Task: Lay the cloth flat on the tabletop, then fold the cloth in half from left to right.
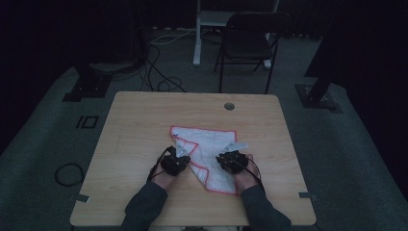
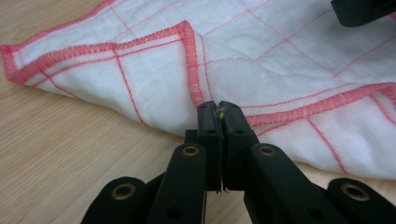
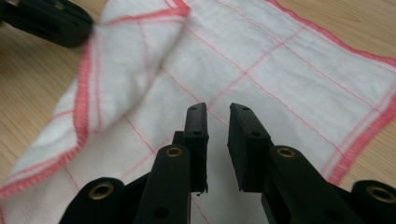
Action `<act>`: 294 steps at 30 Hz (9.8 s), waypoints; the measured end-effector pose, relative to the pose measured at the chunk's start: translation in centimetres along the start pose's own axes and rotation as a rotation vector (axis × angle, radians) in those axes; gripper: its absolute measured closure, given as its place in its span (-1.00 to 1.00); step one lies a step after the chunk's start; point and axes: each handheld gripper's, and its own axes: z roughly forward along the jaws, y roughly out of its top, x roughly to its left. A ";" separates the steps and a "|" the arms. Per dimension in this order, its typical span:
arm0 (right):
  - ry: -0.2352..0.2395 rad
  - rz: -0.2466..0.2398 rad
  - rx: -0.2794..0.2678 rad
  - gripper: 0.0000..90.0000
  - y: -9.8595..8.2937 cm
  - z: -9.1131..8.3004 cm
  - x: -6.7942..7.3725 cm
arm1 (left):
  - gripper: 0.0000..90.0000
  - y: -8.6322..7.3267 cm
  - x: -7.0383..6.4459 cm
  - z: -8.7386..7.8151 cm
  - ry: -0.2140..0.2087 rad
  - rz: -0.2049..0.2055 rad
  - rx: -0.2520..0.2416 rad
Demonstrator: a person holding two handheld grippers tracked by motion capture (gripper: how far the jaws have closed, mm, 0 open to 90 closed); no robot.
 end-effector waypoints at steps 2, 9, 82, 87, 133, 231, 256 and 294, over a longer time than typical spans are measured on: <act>-0.006 0.005 0.002 0.73 -0.3 -0.2 -0.2 | 0.97 -0.3 0.1 -0.4 0.004 0.002 0.001; -0.020 0.015 0.013 0.72 -1.1 -0.5 -0.9 | 0.97 -1.8 0.9 -1.6 0.022 -0.031 -0.006; -0.014 0.033 0.025 0.33 -3.5 -0.8 -0.4 | 0.89 -6.5 1.9 -3.7 0.055 -0.136 0.003; -0.011 0.033 0.022 0.32 -3.6 -1.0 -0.5 | 0.89 -6.9 1.5 -4.1 0.051 -0.140 0.000; -0.002 0.049 0.020 0.26 -4.3 -1.6 0.0 | 0.21 -6.1 2.9 -2.8 0.156 -0.269 -0.070; -0.104 0.199 -0.041 0.21 -5.5 -4.3 -3.7 | 0.91 7.3 -7.6 1.3 -0.263 -0.068 -0.205; -0.047 0.044 -0.058 0.22 -1.5 -2.5 -0.8 | 0.45 0.9 -4.5 -2.3 -0.216 -0.136 -0.181; -0.086 0.062 -0.019 0.96 1.0 -0.3 -5.0 | 1.00 0.7 -11.4 -1.1 -0.429 -0.010 -0.124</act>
